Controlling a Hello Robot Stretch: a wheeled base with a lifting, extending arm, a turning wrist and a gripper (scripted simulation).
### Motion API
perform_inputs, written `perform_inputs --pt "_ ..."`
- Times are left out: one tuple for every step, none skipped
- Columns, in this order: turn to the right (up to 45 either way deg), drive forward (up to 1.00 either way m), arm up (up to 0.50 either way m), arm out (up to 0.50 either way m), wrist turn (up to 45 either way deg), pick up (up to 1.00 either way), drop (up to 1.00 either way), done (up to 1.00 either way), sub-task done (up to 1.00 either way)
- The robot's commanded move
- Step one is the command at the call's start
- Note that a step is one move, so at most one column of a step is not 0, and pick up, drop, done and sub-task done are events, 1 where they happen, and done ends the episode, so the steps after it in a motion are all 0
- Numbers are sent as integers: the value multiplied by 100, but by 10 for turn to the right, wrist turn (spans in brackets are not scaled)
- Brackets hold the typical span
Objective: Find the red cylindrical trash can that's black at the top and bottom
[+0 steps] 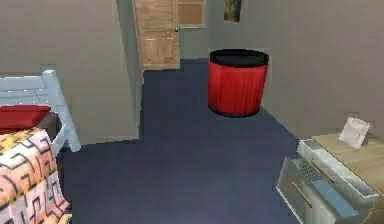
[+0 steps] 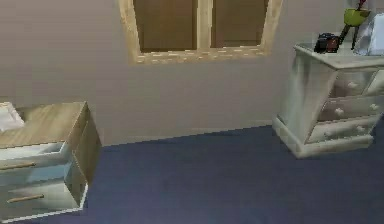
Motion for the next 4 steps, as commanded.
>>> perform_inputs --pt "0 100 0 0 0 0 0 0 0" --pt "0 25 0 0 0 0 0 0 0" --pt "180 0 0 0 0 0 0 0 0" --pt "0 60 0 0 0 0 0 0 0"
